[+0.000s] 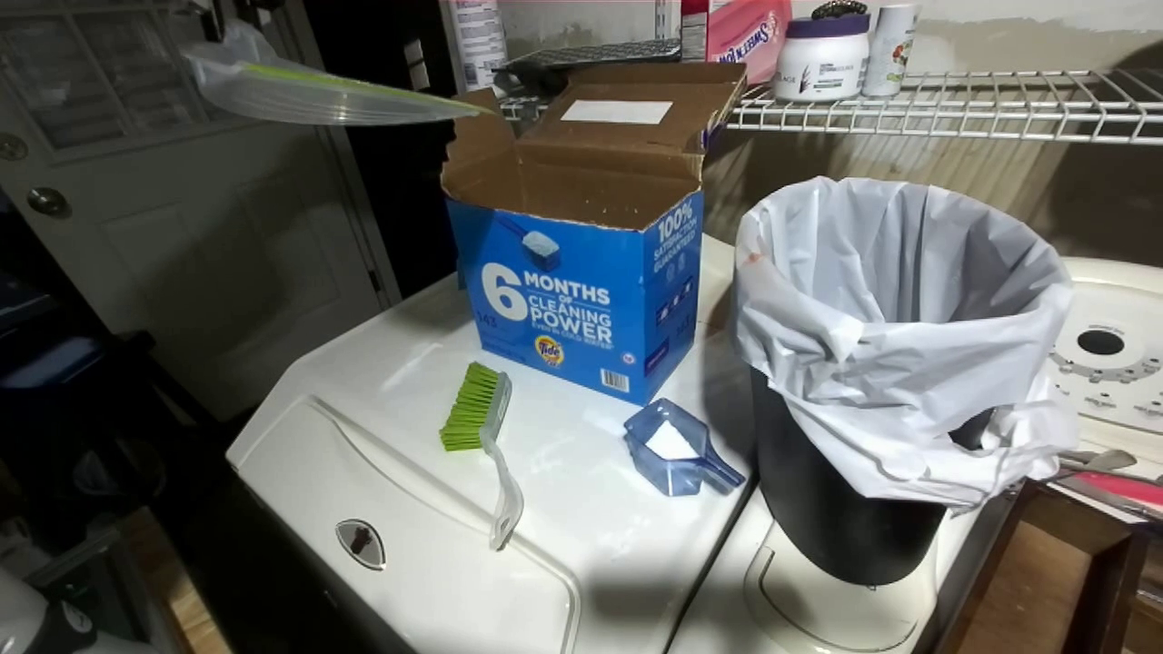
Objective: Pour the washing powder on the pan into the box
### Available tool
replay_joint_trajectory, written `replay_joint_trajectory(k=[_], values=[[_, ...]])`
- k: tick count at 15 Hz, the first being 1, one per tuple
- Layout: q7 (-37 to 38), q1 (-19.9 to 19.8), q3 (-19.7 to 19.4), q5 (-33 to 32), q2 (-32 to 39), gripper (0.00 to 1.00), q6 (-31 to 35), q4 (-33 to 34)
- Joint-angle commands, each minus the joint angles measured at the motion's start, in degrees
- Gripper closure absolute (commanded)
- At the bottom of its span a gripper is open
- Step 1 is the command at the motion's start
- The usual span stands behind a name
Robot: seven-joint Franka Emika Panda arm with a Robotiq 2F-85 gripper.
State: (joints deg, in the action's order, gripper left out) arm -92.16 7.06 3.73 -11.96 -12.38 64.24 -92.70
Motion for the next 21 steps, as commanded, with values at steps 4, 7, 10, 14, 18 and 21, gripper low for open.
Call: replay_joint_trajectory(k=[4, 7, 10, 14, 18, 21], values=[[2.31, 0.65, -0.14, 1.19, -1.38, 0.72, 2.31, -0.86], [2.30, 0.61, -0.19, 1.19, -1.12, 0.72, 2.31, -0.86], [3.65, 1.37, 1.00, 1.27, -1.56, 0.93, 2.20, -2.14], [10.68, 2.45, 2.64, 6.42, -3.01, 0.93, 0.00, -4.43], [15.33, 4.33, 4.23, 9.16, -4.86, 0.93, 1.09, -7.81], [15.65, 5.86, 4.98, 9.28, -7.01, 0.93, 4.09, -11.26]])
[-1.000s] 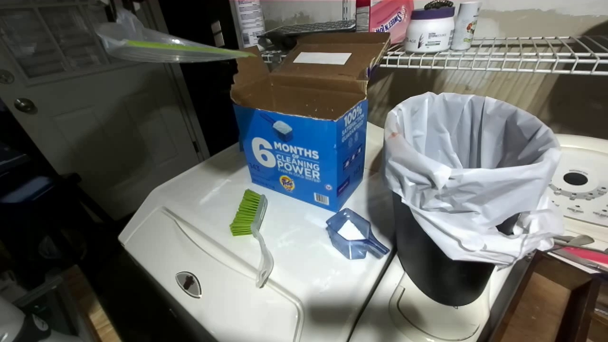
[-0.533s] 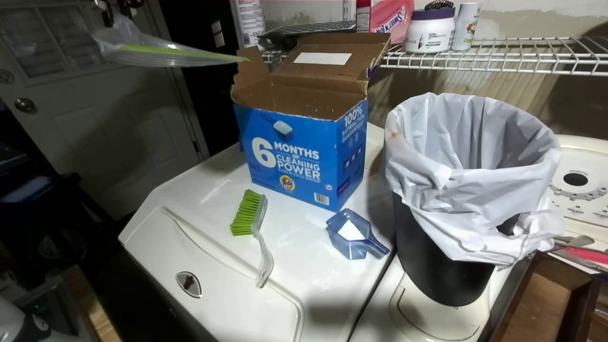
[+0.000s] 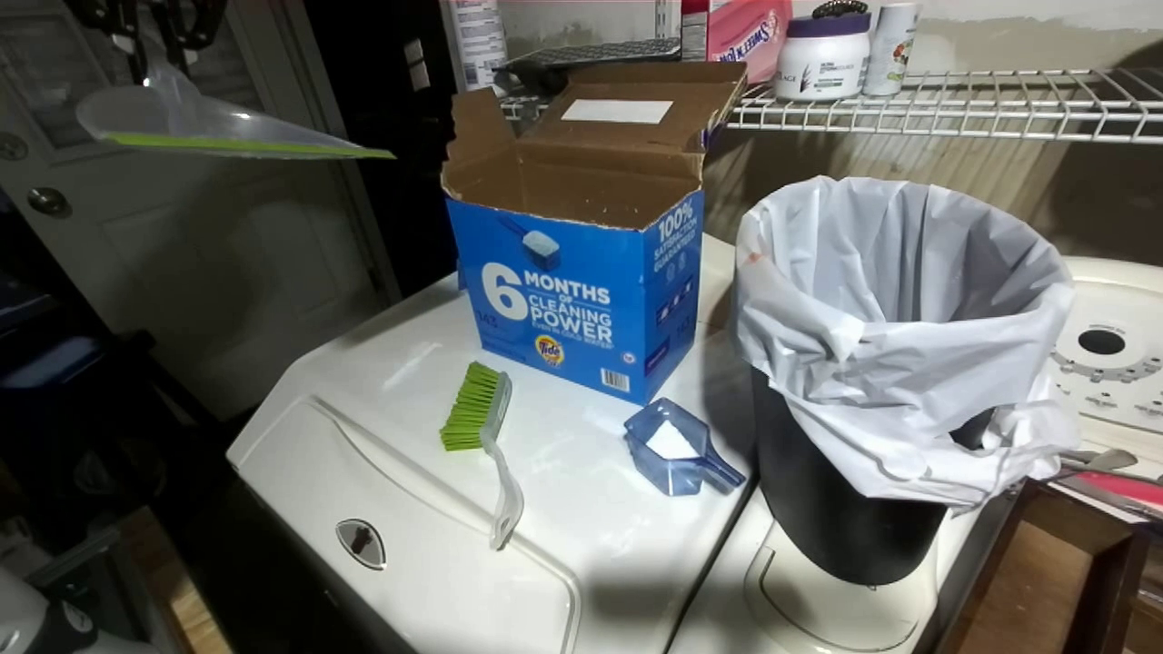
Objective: Pour the washing powder on the pan into the box
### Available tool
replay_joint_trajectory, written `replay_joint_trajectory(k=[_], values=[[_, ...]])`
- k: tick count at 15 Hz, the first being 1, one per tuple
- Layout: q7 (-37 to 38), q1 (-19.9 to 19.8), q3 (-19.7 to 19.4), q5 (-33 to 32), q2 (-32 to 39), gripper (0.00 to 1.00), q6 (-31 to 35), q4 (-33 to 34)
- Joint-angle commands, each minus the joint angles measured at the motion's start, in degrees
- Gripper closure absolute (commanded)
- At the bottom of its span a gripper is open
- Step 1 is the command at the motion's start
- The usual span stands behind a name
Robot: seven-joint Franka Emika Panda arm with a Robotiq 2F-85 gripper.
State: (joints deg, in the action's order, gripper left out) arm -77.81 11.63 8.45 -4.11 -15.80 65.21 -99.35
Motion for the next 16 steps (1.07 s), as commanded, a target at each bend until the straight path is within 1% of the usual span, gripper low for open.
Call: replay_joint_trajectory(k=[1, 6, 10, 13, 16], values=[[1.76, 1.77, 0.61, 1.39, -4.36, 0.93, 3.91, -5.71], [1.74, 4.00, 0.77, 2.29, -9.04, 0.93, 12.24, -13.90], [1.57, 5.33, 0.33, 3.57, -12.46, 0.93, 22.10, -20.63], [2.44, 5.79, -0.22, 6.46, -13.33, 0.93, 26.48, -23.62], [1.67, 6.14, -0.71, 8.47, -13.54, 0.93, 30.68, -26.53]])
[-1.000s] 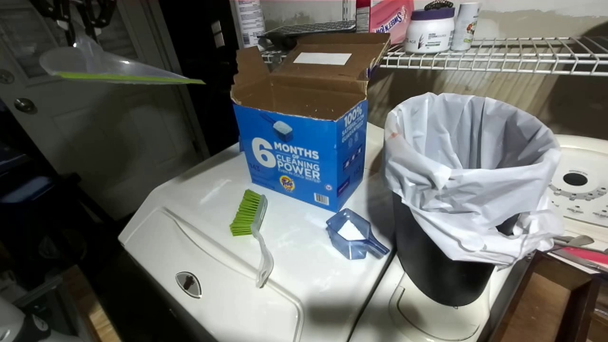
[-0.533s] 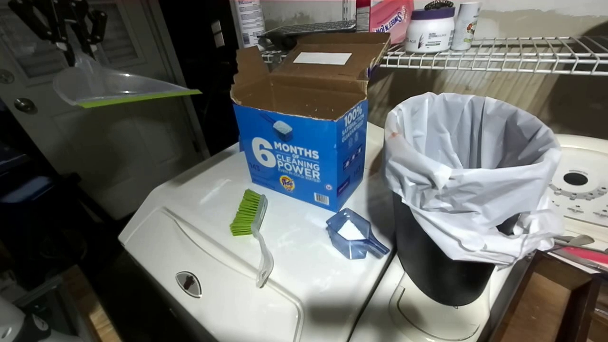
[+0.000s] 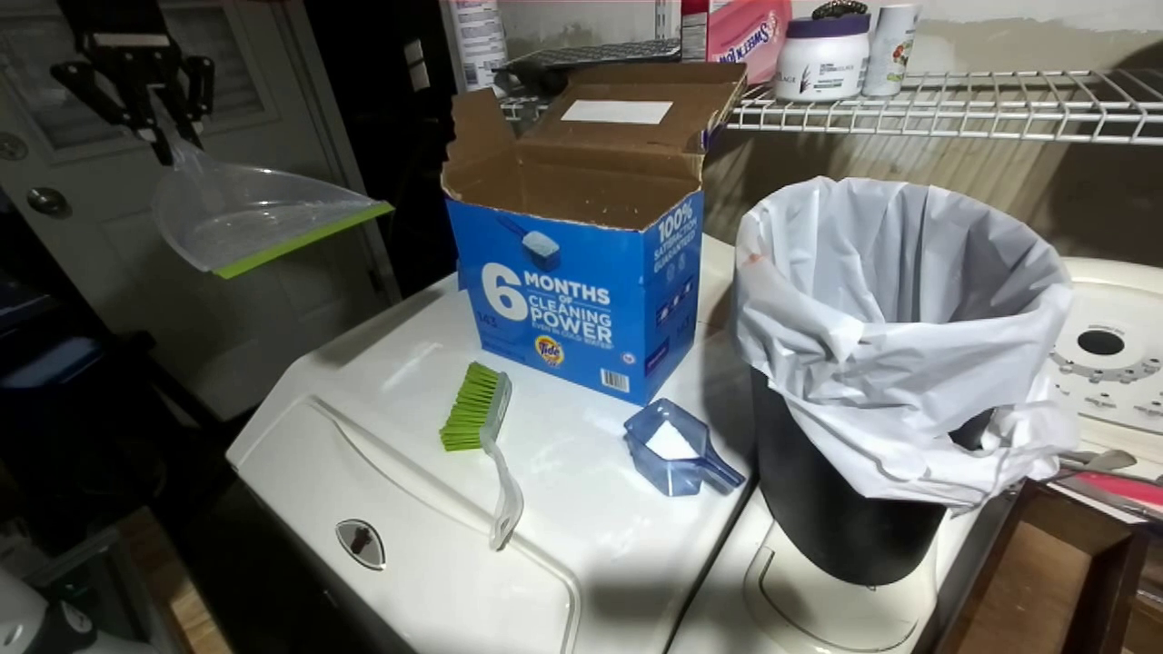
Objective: Pour the washing powder on the pan into the box
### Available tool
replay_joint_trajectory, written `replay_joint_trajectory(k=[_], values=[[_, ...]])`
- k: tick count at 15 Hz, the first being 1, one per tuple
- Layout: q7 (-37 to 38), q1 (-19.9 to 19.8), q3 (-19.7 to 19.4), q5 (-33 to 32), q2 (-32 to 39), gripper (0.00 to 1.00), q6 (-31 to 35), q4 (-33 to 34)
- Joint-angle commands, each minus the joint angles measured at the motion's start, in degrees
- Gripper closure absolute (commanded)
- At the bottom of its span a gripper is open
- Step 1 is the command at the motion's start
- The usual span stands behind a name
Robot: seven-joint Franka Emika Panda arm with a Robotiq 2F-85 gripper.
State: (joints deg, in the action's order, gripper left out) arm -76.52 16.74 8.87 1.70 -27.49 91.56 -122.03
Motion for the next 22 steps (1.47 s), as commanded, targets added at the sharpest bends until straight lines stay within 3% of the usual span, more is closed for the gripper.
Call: replay_joint_trajectory(k=[1, 11, 22], values=[[0.23, 1.11, -1.11, 3.02, -1.73, 0.93, 5.68, -4.46], [0.61, 2.65, -0.47, 5.38, 0.76, 0.93, 16.07, -9.67], [-4.91, 3.63, -0.96, 9.68, 7.58, 0.93, 25.59, -12.60]])
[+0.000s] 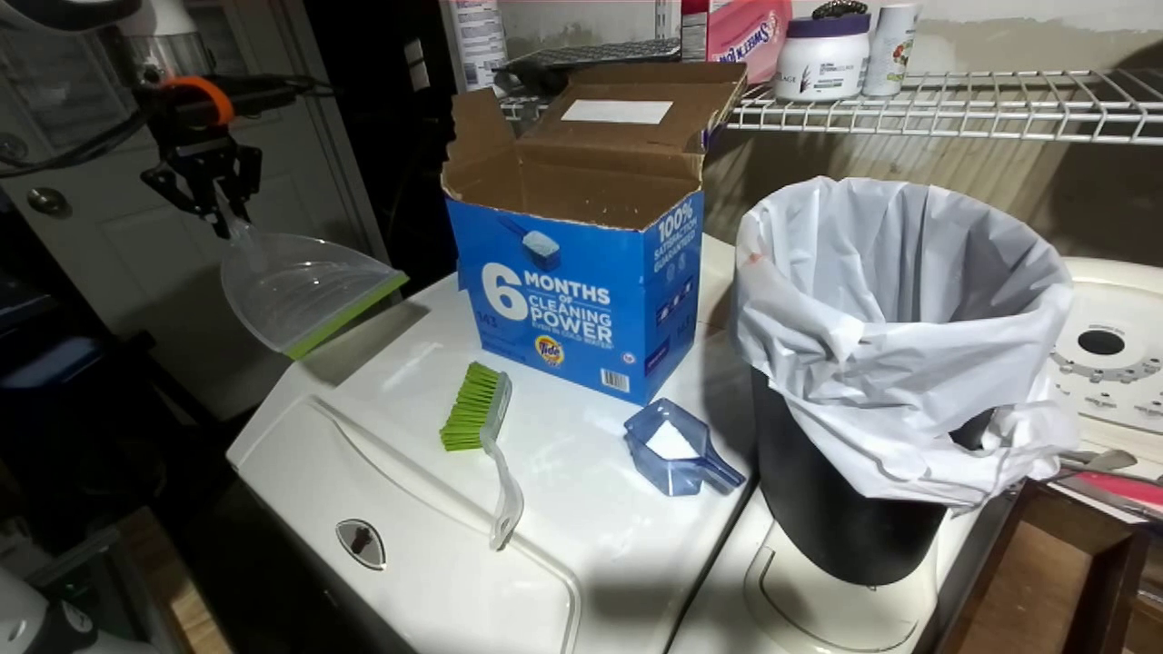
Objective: Pour the washing powder on the pan into the box
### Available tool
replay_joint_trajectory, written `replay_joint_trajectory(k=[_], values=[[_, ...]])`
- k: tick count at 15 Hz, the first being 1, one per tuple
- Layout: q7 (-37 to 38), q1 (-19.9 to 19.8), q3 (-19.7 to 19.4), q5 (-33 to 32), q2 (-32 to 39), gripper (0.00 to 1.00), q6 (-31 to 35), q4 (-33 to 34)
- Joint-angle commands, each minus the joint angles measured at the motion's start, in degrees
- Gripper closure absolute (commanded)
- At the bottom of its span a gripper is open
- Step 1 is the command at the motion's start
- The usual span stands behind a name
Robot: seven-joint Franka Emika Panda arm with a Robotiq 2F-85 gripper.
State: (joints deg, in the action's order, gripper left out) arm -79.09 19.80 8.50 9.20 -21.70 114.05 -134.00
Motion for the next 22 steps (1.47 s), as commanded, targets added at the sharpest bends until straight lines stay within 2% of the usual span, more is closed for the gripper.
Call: replay_joint_trajectory(k=[1, 17, 22], values=[[-2.75, 0.59, -0.46, 2.56, 2.64, 0.93, 4.05, -0.67], [-2.71, -0.82, 3.00, -0.43, 15.98, 0.93, 12.20, 2.43], [-1.75, -1.48, 3.77, -1.97, 19.09, 0.93, 12.75, 4.17]])
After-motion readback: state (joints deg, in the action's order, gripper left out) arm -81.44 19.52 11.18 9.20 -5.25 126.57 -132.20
